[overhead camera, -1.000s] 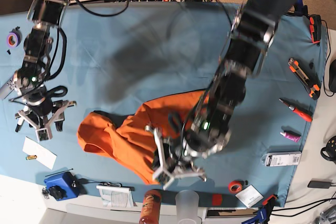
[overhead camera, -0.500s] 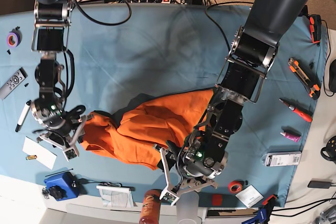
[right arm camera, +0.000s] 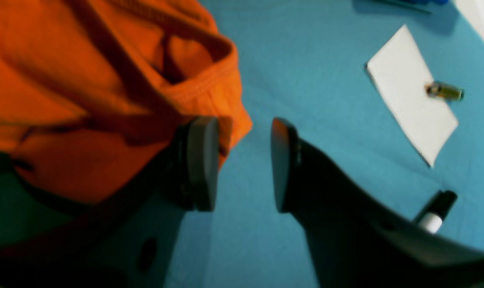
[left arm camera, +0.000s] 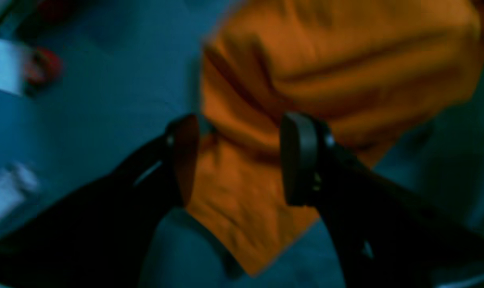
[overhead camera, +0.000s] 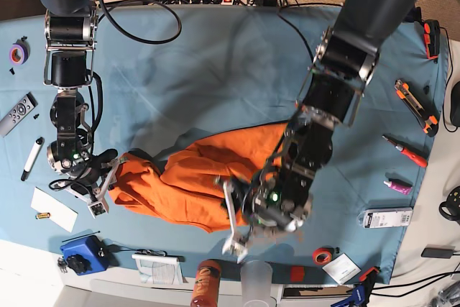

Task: Layout the t-shirt on the table in an organized manner, then fold the t-shirt properly
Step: 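Grasp the shirt with the left gripper and drag it toward the right gripper, then grasp the shirt hem edge with the right gripper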

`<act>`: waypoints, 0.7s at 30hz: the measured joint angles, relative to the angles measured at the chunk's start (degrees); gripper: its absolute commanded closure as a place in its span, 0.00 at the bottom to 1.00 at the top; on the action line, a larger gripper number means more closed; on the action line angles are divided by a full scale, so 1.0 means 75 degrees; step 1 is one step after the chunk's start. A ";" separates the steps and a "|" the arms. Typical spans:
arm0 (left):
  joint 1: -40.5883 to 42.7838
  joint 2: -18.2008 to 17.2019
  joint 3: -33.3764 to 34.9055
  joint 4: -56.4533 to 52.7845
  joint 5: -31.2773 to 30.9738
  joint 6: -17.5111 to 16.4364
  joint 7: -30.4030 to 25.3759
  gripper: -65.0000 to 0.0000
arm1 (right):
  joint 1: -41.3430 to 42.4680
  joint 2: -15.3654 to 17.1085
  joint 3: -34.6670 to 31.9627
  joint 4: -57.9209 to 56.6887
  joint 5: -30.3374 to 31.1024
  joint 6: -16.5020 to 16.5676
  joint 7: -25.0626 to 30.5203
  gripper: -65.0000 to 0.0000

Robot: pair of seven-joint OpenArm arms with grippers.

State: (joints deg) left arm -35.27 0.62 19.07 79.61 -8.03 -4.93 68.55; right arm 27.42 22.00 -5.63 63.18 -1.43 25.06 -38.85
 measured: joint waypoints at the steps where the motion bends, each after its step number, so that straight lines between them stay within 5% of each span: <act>1: 0.0189 -0.0003 0.0000 0.0000 0.0052 0.0000 0.0026 0.48 | 0.0003 0.0000 0.0000 -0.0009 0.0009 0.0000 0.0061 0.89; 2: 0.0358 -0.0017 0.0000 0.0000 0.0221 0.0000 0.0029 0.48 | 0.0009 0.0000 -0.0003 -0.0012 -0.0003 -0.0003 0.0076 1.00; 9: 0.1515 -0.0044 0.0000 0.0000 0.1250 0.0003 -0.0026 0.48 | 0.0251 0.0003 0.0003 -0.0015 0.0204 -0.0058 -0.0020 1.00; 21: 0.2477 -0.0595 -0.0003 0.0157 0.1055 -0.0029 -0.1332 0.48 | 0.1673 0.0026 0.0026 -0.0009 0.0933 -0.0163 -0.0589 1.00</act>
State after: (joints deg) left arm -16.69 -3.84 19.05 80.79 -0.12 -5.15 58.57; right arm 39.97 22.20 -5.43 63.11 5.56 23.83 -43.27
